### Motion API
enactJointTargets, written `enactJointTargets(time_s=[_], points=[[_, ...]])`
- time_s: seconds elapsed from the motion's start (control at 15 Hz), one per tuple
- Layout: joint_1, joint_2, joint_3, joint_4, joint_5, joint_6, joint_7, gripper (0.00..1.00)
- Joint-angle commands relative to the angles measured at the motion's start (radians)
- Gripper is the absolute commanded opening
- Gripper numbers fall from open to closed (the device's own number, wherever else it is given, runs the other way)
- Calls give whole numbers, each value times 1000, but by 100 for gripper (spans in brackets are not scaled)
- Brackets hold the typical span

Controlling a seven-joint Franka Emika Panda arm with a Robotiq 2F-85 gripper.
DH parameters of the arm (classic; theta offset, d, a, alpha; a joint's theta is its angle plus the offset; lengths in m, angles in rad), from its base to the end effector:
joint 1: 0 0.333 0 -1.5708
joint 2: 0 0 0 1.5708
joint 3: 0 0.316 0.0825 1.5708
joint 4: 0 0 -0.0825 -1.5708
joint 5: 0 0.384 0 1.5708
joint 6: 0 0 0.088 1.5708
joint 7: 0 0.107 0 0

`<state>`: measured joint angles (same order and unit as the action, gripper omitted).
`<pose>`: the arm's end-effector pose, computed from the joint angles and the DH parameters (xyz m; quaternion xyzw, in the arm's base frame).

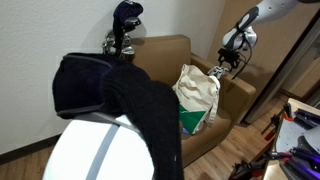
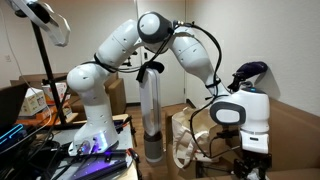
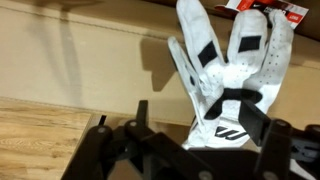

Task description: Pick up the glove from the right armrest of the sofa and place it inside the white bag

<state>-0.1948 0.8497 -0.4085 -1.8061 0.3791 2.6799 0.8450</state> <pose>0.5359 -0.3648 0.1141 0.6804 -0.7281 0.0675 0.0480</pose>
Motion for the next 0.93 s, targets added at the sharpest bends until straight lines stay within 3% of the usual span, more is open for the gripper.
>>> enactJointTargets(time_s=[0.0,0.53,0.87], points=[[-64,20,34,32,-21,30,-22,60],[-138,21,91,49,-1,58,-75,8],[-149,22,95,58,-2,65,-88,1]])
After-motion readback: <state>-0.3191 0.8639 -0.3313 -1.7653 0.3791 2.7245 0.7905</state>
